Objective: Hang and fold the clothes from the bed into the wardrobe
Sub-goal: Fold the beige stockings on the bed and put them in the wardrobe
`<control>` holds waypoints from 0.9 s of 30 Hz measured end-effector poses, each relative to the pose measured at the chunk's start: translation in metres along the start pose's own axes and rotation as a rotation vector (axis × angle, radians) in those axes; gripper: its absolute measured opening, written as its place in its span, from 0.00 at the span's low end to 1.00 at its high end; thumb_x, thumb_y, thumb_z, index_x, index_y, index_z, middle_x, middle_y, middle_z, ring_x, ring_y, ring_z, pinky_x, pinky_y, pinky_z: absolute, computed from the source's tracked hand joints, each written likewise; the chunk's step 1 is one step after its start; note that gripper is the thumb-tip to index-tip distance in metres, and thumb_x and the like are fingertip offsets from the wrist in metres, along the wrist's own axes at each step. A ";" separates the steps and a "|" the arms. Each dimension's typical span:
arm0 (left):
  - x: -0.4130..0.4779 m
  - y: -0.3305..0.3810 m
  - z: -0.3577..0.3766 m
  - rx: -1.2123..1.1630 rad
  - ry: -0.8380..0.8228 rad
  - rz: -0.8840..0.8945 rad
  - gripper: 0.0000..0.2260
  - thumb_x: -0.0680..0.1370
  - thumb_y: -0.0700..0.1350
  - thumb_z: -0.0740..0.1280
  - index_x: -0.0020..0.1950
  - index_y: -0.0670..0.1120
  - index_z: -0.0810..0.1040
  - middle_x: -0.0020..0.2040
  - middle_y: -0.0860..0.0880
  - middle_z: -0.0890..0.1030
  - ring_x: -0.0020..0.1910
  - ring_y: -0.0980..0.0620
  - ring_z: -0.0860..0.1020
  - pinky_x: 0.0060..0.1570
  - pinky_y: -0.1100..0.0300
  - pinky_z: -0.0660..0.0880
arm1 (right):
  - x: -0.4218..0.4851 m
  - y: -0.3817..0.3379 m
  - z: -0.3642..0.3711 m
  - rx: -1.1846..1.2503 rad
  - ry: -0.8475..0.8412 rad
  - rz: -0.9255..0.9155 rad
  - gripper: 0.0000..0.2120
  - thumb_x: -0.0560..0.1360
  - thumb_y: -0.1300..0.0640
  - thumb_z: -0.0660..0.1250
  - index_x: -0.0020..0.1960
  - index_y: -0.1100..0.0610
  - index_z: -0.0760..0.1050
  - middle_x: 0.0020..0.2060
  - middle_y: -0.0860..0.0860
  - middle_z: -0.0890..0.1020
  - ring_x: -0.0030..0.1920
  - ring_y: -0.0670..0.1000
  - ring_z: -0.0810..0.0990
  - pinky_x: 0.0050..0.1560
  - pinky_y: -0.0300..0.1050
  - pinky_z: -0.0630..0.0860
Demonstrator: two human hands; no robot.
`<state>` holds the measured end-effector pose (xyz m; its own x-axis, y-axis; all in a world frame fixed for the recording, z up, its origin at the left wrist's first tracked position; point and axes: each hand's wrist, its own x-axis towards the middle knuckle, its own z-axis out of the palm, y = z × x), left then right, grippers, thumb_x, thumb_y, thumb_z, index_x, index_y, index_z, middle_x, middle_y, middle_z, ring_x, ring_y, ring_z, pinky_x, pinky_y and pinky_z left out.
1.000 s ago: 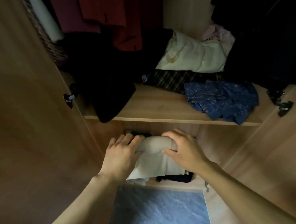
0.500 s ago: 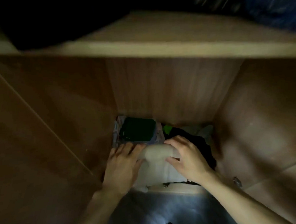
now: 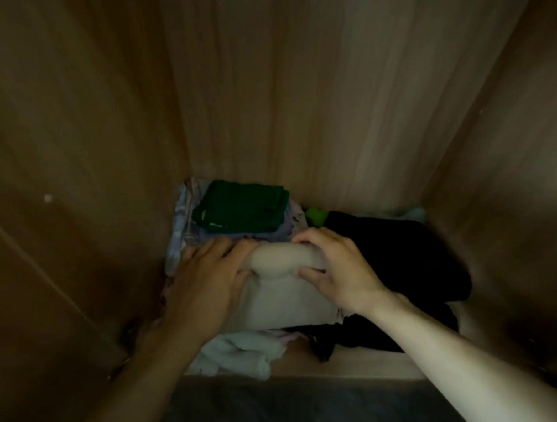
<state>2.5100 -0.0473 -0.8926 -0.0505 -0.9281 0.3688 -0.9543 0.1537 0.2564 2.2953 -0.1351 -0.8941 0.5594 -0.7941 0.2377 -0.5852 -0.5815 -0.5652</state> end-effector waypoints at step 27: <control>0.004 -0.065 0.194 0.155 -0.163 -0.114 0.19 0.77 0.50 0.60 0.63 0.42 0.80 0.63 0.41 0.79 0.60 0.39 0.79 0.57 0.45 0.76 | 0.034 0.099 0.155 -0.314 -0.195 0.049 0.24 0.81 0.47 0.60 0.74 0.55 0.66 0.72 0.55 0.68 0.72 0.54 0.65 0.68 0.44 0.61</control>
<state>2.5144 -0.1272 -1.0810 0.0252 -0.9809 0.1931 -0.9896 0.0028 0.1437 2.3468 -0.1923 -1.0644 0.6098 -0.7913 0.0437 -0.7489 -0.5934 -0.2951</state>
